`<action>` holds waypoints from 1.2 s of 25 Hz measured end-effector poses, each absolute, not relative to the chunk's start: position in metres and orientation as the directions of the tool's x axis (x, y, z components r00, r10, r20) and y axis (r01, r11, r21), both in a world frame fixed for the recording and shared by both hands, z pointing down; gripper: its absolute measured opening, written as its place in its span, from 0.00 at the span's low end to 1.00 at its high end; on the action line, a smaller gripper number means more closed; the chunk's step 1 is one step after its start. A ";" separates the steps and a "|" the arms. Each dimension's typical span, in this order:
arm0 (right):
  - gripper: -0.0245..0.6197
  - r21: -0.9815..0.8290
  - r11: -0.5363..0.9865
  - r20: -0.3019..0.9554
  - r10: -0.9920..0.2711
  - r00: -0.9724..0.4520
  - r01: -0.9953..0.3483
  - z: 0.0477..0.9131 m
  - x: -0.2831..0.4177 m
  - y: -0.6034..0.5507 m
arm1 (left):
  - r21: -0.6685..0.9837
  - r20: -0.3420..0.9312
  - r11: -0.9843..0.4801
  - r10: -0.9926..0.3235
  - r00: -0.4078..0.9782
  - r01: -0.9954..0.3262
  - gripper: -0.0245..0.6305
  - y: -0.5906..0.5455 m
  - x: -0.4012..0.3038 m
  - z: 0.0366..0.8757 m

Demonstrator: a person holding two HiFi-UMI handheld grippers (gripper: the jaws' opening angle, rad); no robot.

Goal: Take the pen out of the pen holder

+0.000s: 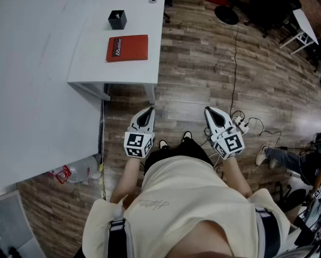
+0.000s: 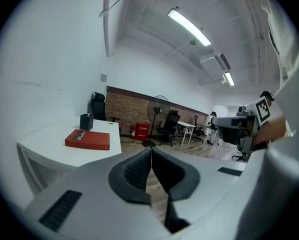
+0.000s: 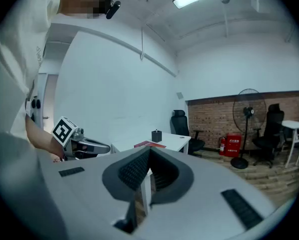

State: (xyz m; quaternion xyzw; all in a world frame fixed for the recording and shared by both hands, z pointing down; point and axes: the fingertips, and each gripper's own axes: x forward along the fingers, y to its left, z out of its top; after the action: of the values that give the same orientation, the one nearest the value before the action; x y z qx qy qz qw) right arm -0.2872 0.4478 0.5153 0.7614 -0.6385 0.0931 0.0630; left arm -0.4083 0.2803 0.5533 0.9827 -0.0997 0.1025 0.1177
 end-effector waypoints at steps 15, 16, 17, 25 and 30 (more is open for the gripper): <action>0.05 -0.065 -0.217 0.236 -0.952 0.196 -0.974 0.536 -0.239 0.443 | 0.198 0.274 -0.959 -0.143 0.951 -0.201 0.07 0.266 -0.359 0.568; 0.05 -0.072 -0.216 0.233 -0.953 0.194 -0.974 0.537 -0.232 0.441 | 0.191 0.276 -0.961 -0.144 0.950 -0.201 0.07 0.264 -0.351 0.567; 0.05 -0.079 -0.214 0.229 -0.955 0.191 -0.974 0.539 -0.223 0.438 | 0.183 0.279 -0.962 -0.147 0.949 -0.203 0.07 0.262 -0.342 0.566; 0.05 -0.068 -0.162 0.158 -0.976 0.150 -0.984 0.527 -0.131 0.401 | 0.131 0.319 -0.970 -0.154 0.935 -0.205 0.07 0.247 -0.257 0.557; 0.05 -0.084 -0.110 0.143 -0.985 0.097 -0.990 0.530 -0.077 0.387 | 0.118 0.296 -0.958 -0.217 0.930 -0.261 0.07 0.236 -0.200 0.535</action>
State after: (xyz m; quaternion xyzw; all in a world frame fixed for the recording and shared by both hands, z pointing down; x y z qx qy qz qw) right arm -0.0767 0.3869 0.5303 0.7404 -0.6670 0.0816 0.0167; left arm -0.1998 0.2356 0.5355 0.9793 -0.1222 0.1412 0.0779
